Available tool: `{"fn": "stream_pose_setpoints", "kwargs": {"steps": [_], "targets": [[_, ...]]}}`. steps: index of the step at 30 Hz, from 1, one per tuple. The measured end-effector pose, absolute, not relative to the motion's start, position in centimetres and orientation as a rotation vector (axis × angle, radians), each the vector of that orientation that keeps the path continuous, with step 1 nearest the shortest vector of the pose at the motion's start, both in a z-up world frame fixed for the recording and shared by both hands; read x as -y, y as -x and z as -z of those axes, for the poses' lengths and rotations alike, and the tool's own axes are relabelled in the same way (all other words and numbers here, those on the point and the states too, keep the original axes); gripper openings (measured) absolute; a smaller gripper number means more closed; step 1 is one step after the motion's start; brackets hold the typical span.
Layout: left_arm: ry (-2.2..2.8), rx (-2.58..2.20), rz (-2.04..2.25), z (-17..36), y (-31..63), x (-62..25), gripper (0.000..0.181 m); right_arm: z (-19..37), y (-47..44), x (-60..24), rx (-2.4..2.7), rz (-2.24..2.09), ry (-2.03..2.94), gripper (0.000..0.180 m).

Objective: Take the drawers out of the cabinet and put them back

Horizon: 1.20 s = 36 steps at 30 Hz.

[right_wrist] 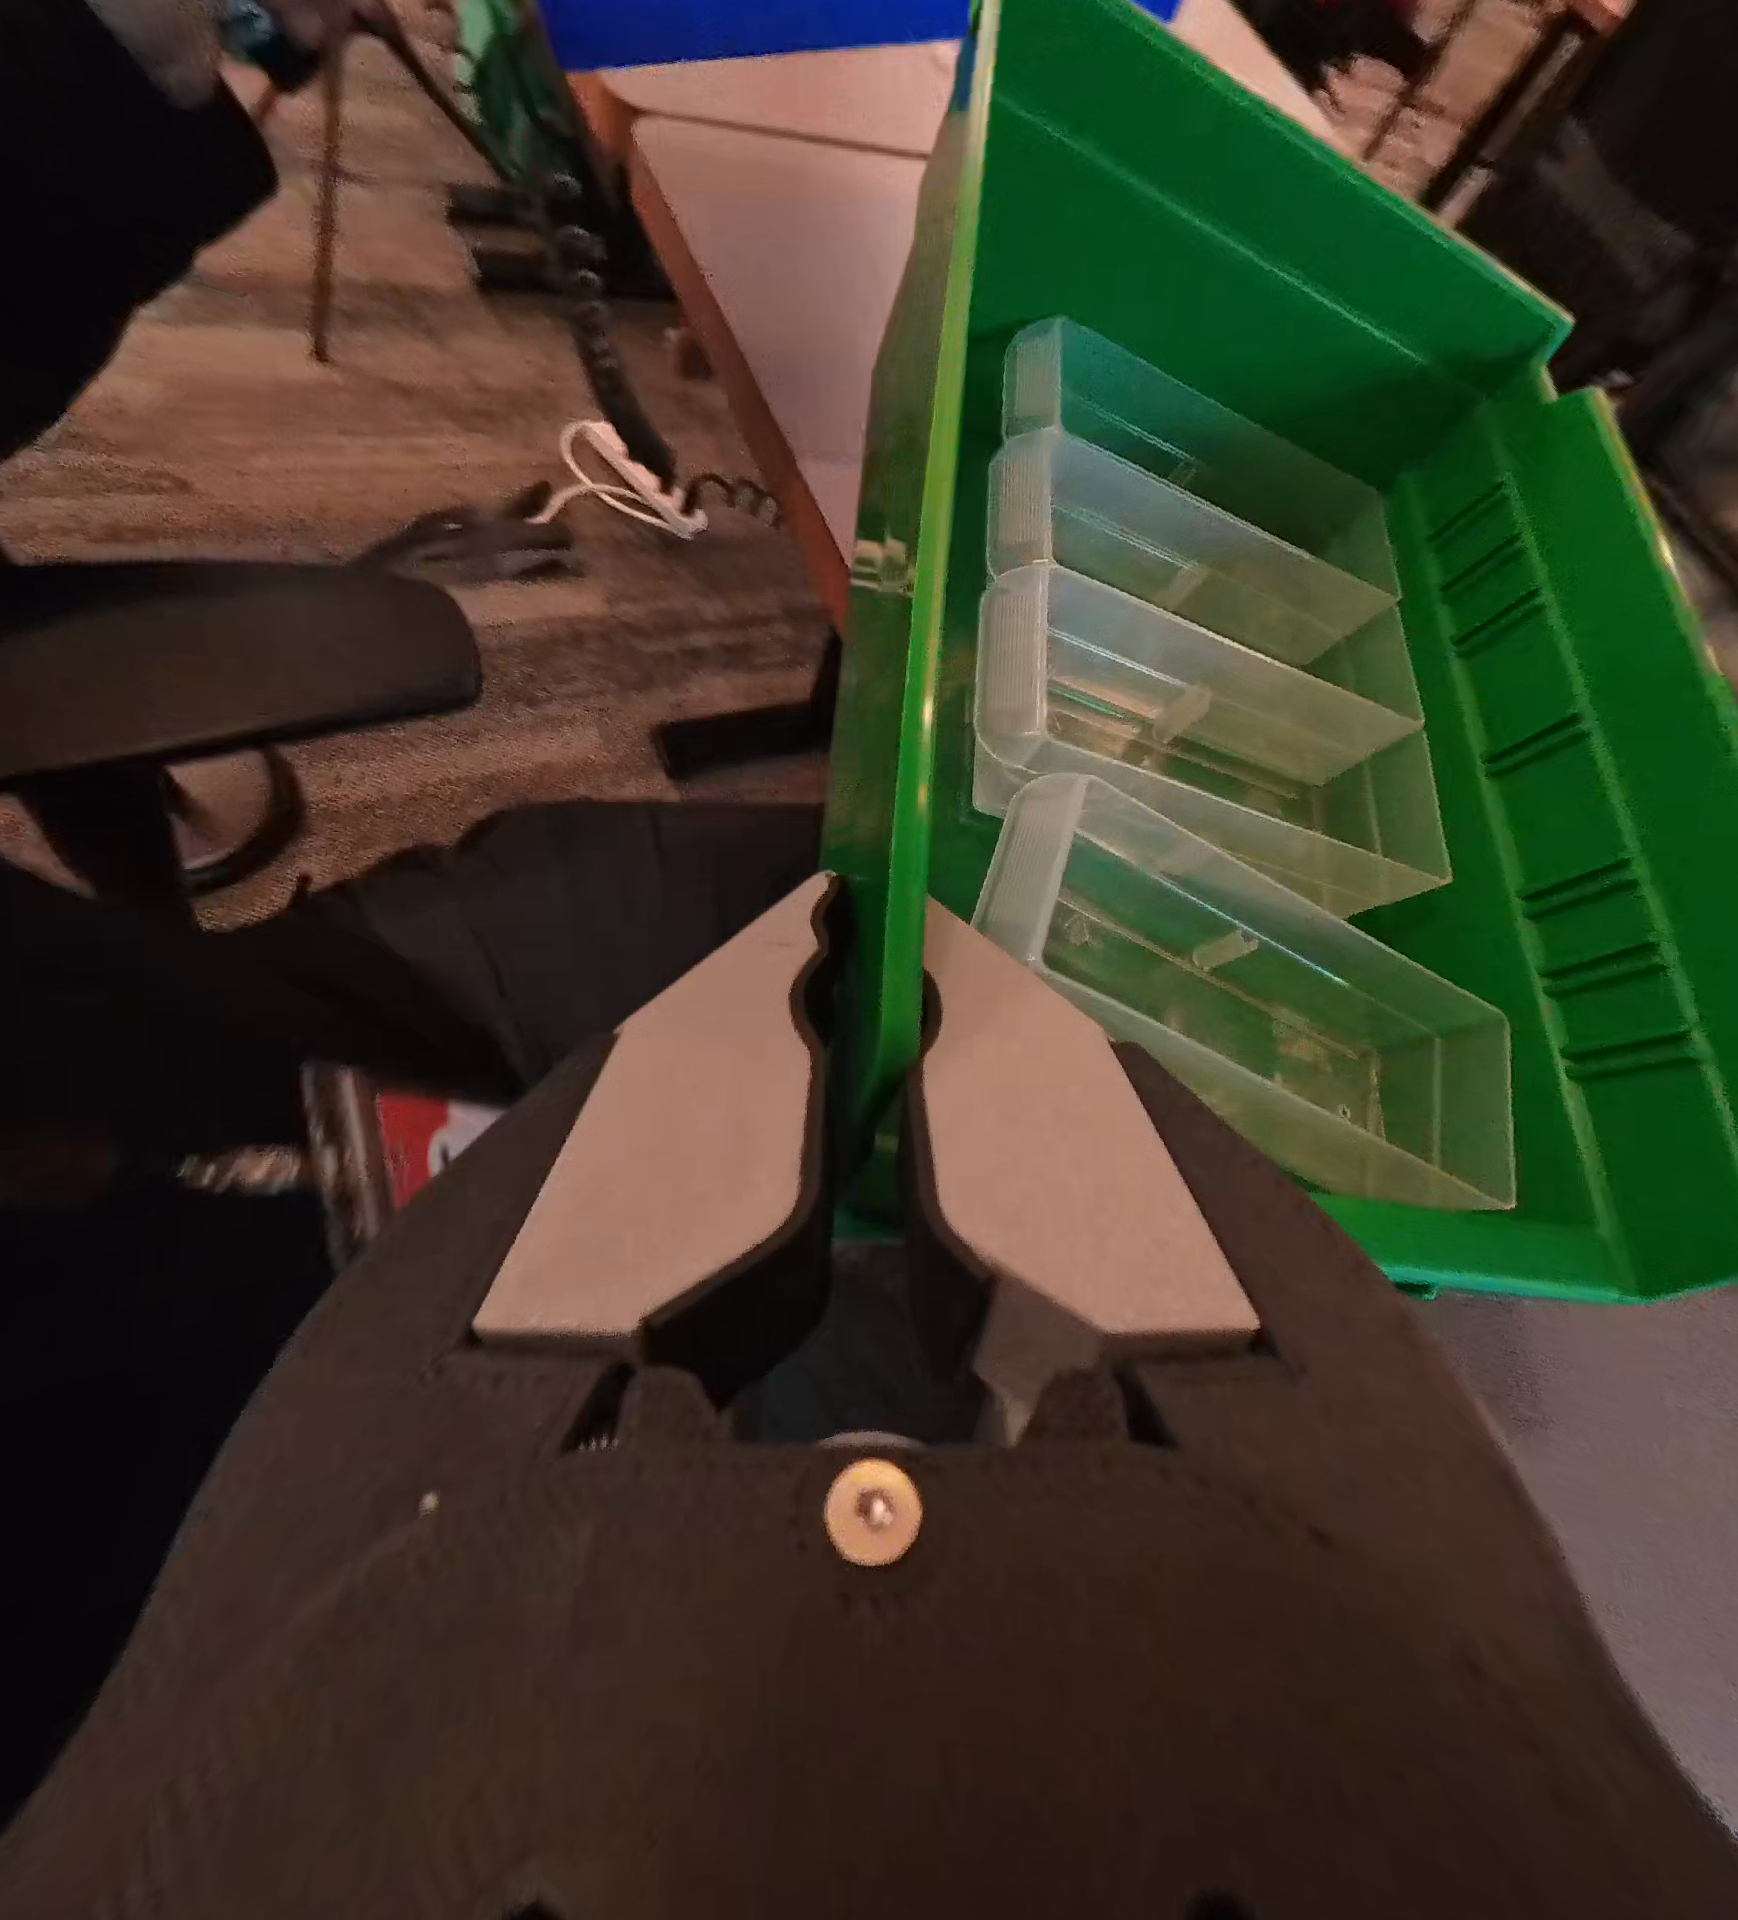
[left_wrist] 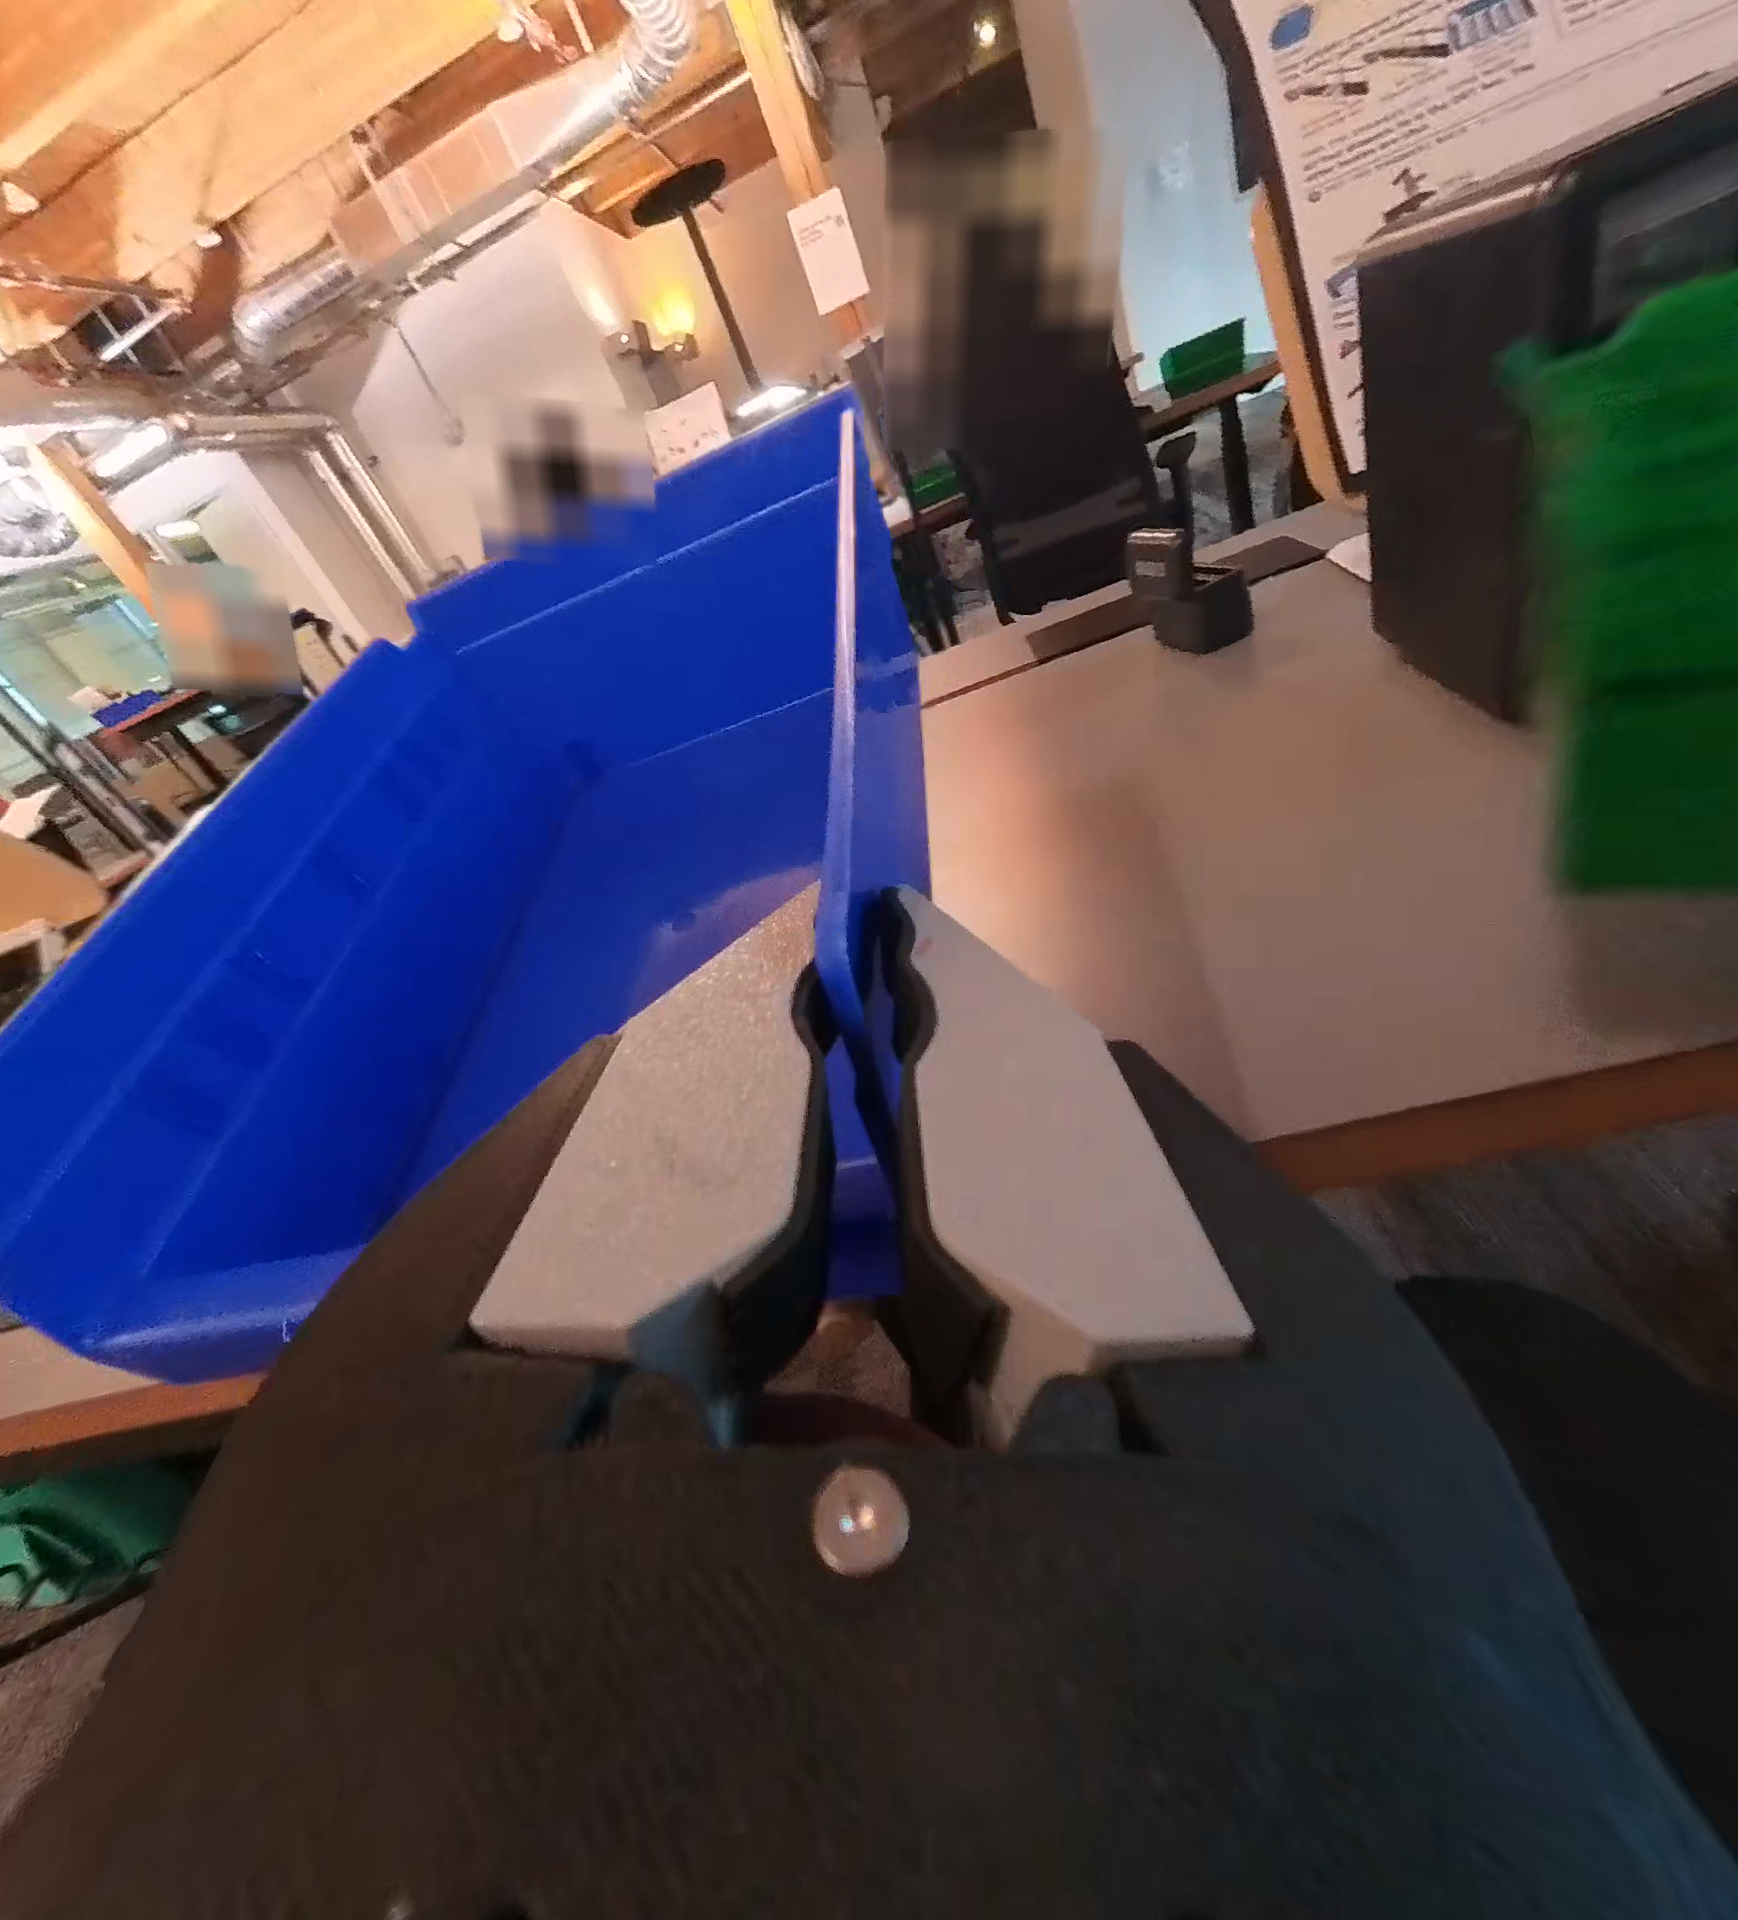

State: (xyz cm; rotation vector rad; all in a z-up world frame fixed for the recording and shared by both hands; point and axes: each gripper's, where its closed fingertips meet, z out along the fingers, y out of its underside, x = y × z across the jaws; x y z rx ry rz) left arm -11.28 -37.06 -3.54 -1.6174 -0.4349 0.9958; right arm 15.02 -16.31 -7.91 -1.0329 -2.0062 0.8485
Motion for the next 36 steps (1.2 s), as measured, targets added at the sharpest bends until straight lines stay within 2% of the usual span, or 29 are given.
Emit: {"fn": "stream_pose_setpoints", "kwargs": {"steps": [4, 6, 9, 10, 12, 15, 17, 20, 26, 27, 29, 30, 31, 34, 36], "targets": [[1.598, 0.455, -1.039, 3.3, 11.3, 38.7, 0.003, 11.9, -5.1, 20.5, 2.061, -0.822, 0.961, 0.007], [1.588, 0.476, -1.052, 3.7, 11.3, 39.3, 0.003, 13.7, 1.4, 20.7, 1.974, -0.798, 1.031, 0.017], [1.590, 0.516, -1.062, 4.4, 11.3, 39.6, 0.002, 15.4, 9.6, 20.8, 1.837, -0.682, 1.131, 0.018], [1.592, 0.523, -1.066, 4.6, 11.3, 39.7, 0.002, 15.4, 11.6, 21.6, 1.810, -0.651, 1.136, 0.017], [1.592, 0.532, -1.083, 4.8, 11.4, 40.0, 0.003, 15.0, 14.2, 24.9, 1.866, -0.633, 1.061, 0.041], [1.574, 0.558, -1.108, 4.5, 11.2, 41.0, 0.002, 11.0, 15.4, 27.8, 1.802, -0.626, 0.917, 0.040], [1.560, 0.562, -1.132, 4.0, 10.8, 41.7, 0.002, 8.6, 14.3, 28.2, 1.773, -0.655, 0.844, 0.042], [1.534, 0.533, -1.145, 2.9, 9.0, 42.4, 0.002, 8.9, 9.6, 27.1, 1.907, -0.738, 0.843, 0.043], [1.427, 0.348, -1.046, -1.9, 2.1, 39.9, 0.002, 10.3, -2.6, 17.4, 2.058, -0.839, 0.990, 0.041], [1.410, 0.301, -1.024, -3.0, 0.8, 38.9, 0.002, 10.4, -4.5, 15.4, 2.086, -0.819, 1.027, 0.037], [1.383, 0.194, -0.975, -5.2, -2.1, 36.1, 0.002, 10.0, -7.9, 10.6, 2.066, -0.736, 1.120, 0.046], [1.372, 0.136, -0.945, -6.3, -3.6, 34.5, 0.002, 9.4, -9.5, 8.0, 2.029, -0.675, 1.158, 0.045], [1.365, 0.073, -0.911, -7.3, -5.2, 32.7, 0.003, 8.7, -11.0, 5.6, 1.994, -0.612, 1.186, 0.041], [1.337, -0.113, -0.762, -9.7, -10.2, 26.4, 0.003, 5.9, -16.3, -1.4, 1.848, -0.480, 1.308, 0.046], [1.325, -0.233, -0.631, -10.6, -13.7, 21.7, 0.003, 4.2, -20.3, -5.8, 1.708, -0.407, 1.392, 0.041]]}}
